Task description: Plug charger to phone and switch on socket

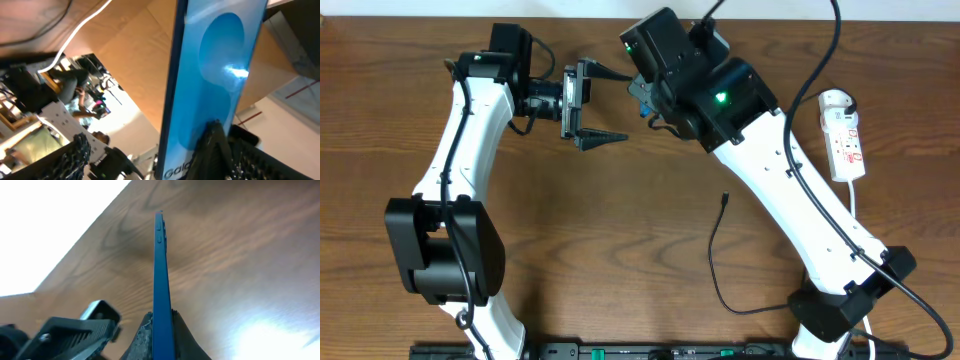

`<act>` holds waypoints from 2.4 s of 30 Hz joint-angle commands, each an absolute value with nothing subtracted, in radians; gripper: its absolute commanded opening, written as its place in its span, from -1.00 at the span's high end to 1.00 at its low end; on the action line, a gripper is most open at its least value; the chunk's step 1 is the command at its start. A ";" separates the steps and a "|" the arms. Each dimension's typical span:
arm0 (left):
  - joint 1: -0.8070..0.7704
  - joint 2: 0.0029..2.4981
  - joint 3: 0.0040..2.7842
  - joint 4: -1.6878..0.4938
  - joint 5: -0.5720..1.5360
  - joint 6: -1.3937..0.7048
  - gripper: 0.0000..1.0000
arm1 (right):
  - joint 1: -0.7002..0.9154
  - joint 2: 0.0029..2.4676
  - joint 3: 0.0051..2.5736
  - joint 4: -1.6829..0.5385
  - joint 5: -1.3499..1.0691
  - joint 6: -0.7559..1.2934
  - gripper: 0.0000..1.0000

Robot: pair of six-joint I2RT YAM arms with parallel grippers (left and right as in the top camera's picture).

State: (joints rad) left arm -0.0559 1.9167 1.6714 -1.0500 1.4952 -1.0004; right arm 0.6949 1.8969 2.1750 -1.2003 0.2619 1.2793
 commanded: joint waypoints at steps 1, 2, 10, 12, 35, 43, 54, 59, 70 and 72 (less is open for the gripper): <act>-0.054 1.889 1.687 -1.053 1.564 -1.044 -0.78 | 0.693 1.852 2.178 -1.198 0.209 1.533 0.98; -0.054 1.889 1.687 -1.053 1.571 -1.053 -0.78 | 0.693 1.852 2.178 -1.202 0.208 1.602 0.98; -0.054 1.889 1.687 -1.053 1.570 -1.078 -0.58 | 0.694 1.852 2.178 -1.196 0.165 1.831 0.98; -0.054 1.889 1.687 -1.053 1.570 -1.094 -0.50 | 0.694 1.852 2.178 -1.195 0.158 1.880 0.98; -0.054 1.889 1.687 -1.053 1.570 -1.113 0.36 | 0.731 1.852 2.178 -1.143 0.152 1.982 0.98; -0.054 1.889 1.687 -1.053 1.570 -1.113 0.73 | 0.733 1.852 2.178 -1.133 0.150 1.978 0.98; -0.054 1.889 1.687 -1.053 1.570 -1.113 0.85 | 0.733 1.852 2.178 -1.122 0.151 1.958 0.96; -0.054 1.889 1.687 -1.053 1.532 -1.112 0.86 | 0.730 1.852 2.178 -1.085 0.178 1.903 0.39; -0.054 1.889 1.687 -0.957 1.426 -1.066 0.85 | 0.631 1.816 2.178 -1.063 0.230 1.498 -0.78; -0.054 1.889 1.687 -0.928 1.397 -1.047 0.86 | 0.598 1.792 2.178 -1.061 0.228 1.371 -0.98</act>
